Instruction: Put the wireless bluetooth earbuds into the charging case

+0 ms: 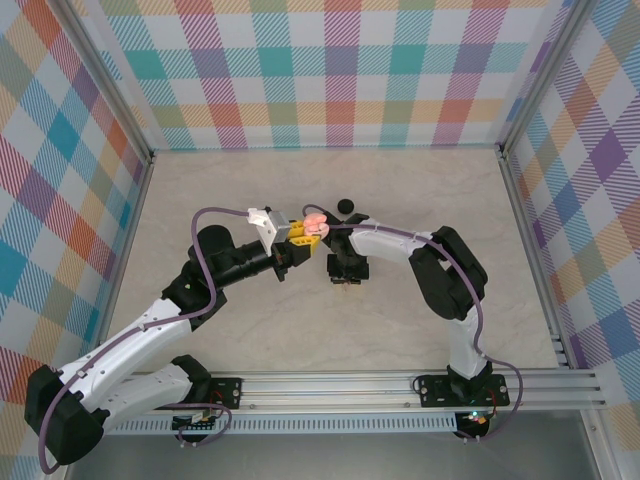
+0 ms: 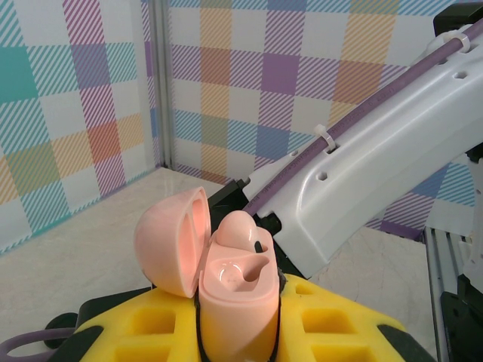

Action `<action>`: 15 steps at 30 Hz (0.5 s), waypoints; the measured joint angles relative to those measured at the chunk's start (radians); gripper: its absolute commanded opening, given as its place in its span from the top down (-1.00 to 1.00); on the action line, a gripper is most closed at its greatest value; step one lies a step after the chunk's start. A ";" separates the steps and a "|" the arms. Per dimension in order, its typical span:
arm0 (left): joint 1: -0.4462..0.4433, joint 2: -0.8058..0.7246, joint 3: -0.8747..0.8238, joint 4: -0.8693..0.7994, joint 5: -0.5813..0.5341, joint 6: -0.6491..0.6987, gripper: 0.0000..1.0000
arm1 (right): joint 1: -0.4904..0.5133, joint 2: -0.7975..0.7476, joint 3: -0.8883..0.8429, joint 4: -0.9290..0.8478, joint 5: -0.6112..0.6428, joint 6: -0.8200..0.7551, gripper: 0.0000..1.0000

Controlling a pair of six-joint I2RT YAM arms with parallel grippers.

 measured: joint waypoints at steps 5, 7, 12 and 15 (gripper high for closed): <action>0.000 0.000 0.000 0.000 0.000 0.000 0.87 | 0.000 -0.001 0.000 0.003 0.000 -0.014 0.55; 0.000 0.000 0.000 0.000 0.000 -0.002 0.87 | -0.002 -0.004 -0.004 0.007 0.000 -0.021 0.55; 0.000 0.000 0.000 0.000 -0.011 -0.004 0.88 | -0.011 -0.033 -0.047 0.051 -0.011 -0.025 0.55; 0.000 0.005 -0.001 0.000 -0.031 -0.011 0.89 | -0.031 -0.067 -0.093 0.096 -0.027 -0.027 0.56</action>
